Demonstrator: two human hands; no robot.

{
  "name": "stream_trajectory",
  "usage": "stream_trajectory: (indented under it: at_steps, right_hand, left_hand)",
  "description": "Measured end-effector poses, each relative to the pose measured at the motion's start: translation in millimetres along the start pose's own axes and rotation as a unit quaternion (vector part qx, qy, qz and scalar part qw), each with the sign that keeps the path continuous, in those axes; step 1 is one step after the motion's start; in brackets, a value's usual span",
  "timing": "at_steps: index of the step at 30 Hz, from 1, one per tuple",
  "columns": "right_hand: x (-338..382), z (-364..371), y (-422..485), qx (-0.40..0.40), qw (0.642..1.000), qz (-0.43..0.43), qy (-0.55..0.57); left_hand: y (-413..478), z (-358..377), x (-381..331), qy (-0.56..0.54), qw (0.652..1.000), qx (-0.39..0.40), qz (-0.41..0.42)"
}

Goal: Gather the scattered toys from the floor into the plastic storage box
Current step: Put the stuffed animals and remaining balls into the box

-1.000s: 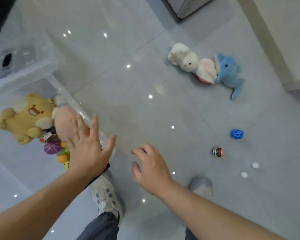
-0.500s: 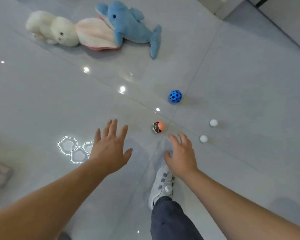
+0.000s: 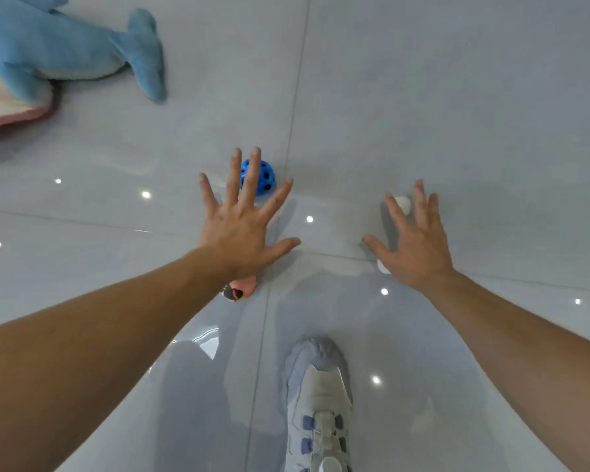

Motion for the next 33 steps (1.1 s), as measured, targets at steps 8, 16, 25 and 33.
stream_trajectory:
  at_steps: [8,16,25,33]
  right_hand:
    - [-10,24,-13,-0.043,0.995,-0.074,-0.059]
    - [39,35,-40,-0.028,0.996,-0.050,0.069]
    - [145,29,-51,0.029,0.984,-0.156,0.083]
    - [164,31,-57,0.063,0.981,-0.178,0.029]
  left_hand:
    - [7,10,22,0.008,1.000,0.029,0.007]
    - [-29,4,24,-0.028,0.999,0.007,-0.039]
    - [-79,19,14,-0.033,0.996,0.082,0.010]
    - [-70,39,5,-0.134,0.990,0.002,-0.032]
Point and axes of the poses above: each hand's wrist, its own y-axis towards the middle knuckle, its own z-axis out of the palm, x = y × z, the point moved 1 cm from there along y, towards the middle knuckle, and after that the axes turned 1 degree about -z, right-handed, at the moved point
